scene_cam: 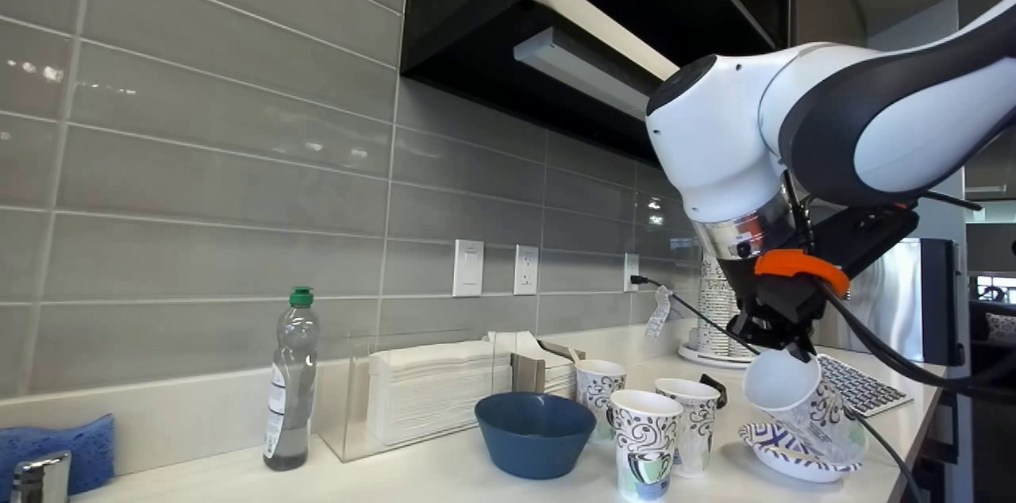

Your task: Pick up the coffee up and pour the beans into the two coffee cups

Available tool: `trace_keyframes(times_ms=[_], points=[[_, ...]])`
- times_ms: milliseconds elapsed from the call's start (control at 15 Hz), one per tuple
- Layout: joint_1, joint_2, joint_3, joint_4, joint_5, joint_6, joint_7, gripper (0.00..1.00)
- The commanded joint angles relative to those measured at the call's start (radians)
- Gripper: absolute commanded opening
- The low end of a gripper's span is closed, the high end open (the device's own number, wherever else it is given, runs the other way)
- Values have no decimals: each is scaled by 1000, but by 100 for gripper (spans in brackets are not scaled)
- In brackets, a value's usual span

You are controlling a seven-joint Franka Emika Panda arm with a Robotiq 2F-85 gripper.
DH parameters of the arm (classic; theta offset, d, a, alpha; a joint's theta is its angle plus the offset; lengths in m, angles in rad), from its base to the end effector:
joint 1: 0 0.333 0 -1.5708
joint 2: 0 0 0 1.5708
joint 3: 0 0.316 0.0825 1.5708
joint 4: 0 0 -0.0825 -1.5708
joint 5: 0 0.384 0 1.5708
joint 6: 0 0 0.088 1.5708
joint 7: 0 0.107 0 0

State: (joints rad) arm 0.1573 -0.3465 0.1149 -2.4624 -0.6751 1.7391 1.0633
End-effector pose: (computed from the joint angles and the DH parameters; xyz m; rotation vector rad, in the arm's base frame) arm 0.3946 0.0518 0.4161 2.2890 -0.6516 0.1558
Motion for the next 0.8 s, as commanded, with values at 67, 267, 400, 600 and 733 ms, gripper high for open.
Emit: trace_keyframes(times_ms=[67,267,400,600,733], points=[[-33,-31,-26,-32,50,186,-105,1],[-49,-4,-22,-23,66,212,-186,1],[-58,-5,-24,-28,85,234,-232,1],[-70,-8,-29,-35,111,283,-301,1],[-76,5,-27,-32,135,283,-374,1]])
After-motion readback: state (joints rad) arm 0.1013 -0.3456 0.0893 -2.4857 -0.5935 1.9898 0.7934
